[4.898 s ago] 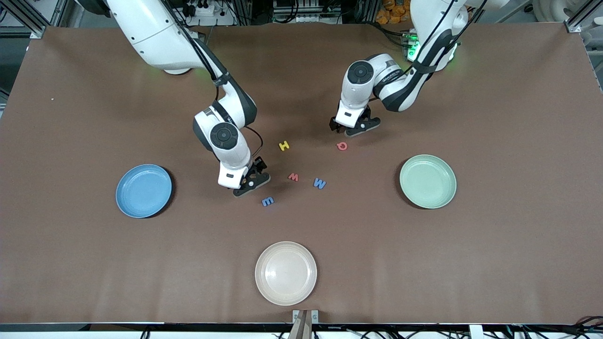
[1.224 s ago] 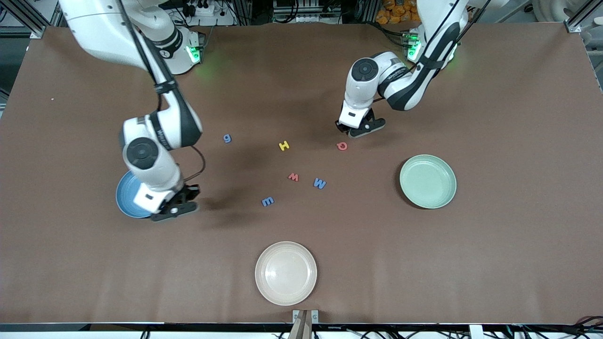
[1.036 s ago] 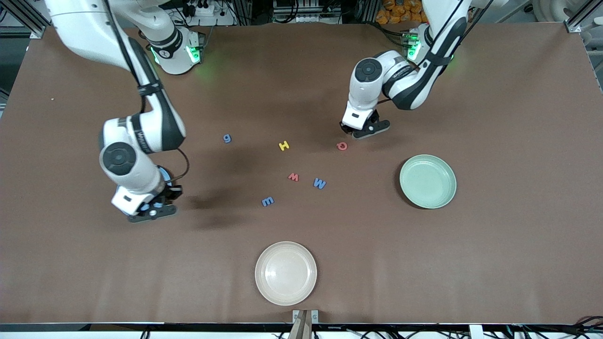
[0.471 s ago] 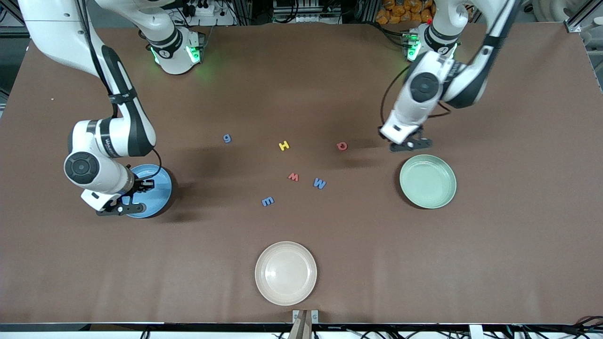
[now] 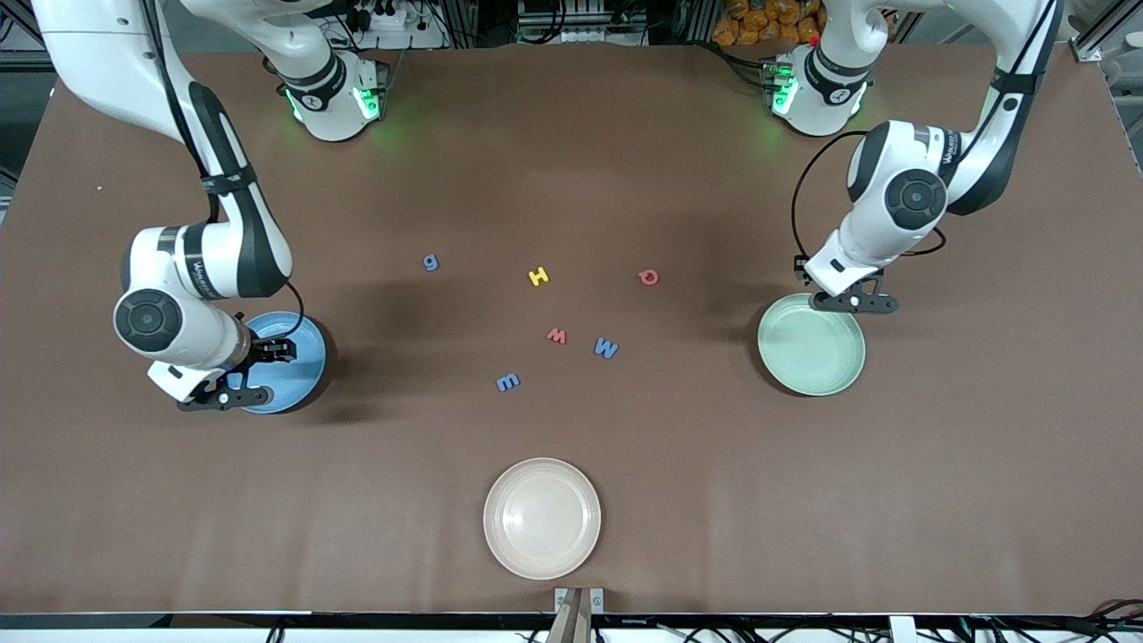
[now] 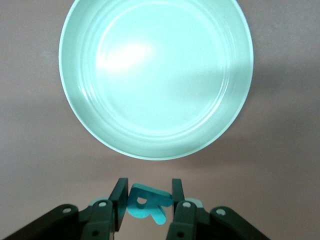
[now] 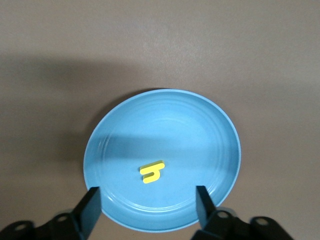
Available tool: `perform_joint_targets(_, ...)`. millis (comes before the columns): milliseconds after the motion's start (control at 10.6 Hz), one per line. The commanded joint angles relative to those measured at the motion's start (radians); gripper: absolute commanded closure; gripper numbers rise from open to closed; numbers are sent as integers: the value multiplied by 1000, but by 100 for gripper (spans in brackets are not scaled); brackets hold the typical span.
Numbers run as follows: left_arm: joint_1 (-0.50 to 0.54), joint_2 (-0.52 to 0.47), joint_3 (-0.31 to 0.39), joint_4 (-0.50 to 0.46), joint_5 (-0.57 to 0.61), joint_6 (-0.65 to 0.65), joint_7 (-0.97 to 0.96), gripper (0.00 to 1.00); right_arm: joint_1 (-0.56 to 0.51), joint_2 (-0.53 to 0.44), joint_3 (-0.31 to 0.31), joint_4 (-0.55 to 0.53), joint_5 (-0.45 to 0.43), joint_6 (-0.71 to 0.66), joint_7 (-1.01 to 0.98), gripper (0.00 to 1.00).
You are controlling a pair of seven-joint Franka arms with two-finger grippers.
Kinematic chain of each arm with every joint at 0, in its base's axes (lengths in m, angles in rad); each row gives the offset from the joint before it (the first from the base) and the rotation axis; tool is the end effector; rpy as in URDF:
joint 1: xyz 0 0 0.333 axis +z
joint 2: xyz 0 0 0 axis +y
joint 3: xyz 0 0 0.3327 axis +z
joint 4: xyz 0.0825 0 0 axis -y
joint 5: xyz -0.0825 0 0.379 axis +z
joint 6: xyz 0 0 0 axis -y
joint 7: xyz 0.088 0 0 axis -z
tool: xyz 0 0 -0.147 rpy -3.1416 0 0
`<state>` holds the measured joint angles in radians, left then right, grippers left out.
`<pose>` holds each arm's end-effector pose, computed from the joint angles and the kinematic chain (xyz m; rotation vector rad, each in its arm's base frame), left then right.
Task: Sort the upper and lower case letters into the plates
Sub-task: 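Release the teal letter in the green plate while the right drops h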
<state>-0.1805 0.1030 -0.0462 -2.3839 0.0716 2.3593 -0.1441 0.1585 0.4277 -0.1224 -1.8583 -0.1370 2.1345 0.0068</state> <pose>0.4694 -0.1056 0.2482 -3.0640 0.2097 0.1804 0.6188 0.0148 0.2596 2.9639 0.1758 -0.2178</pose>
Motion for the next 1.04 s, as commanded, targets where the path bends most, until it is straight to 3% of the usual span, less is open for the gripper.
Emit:
perform_joint_targets(0, -8, 47, 41, -11, -27, 93, 104, 67, 7, -23, 10, 19, 34, -21, 10, 0)
perform_joint_targets(188, -7, 101, 106, -11, -29, 179, 246, 67, 44, -23, 10, 37, 106, -21, 16, 0)
perform_joint_targets(754, -25, 179, 108, 47, -110, 221, 255, 67, 190, 26, 12, 171, 128, -25, 368, 0)
perform_joint_targets(942, -27, 219, 108, 72, -111, 253, 258, 67, 217, 52, 10, 217, 186, -30, 441, 0)
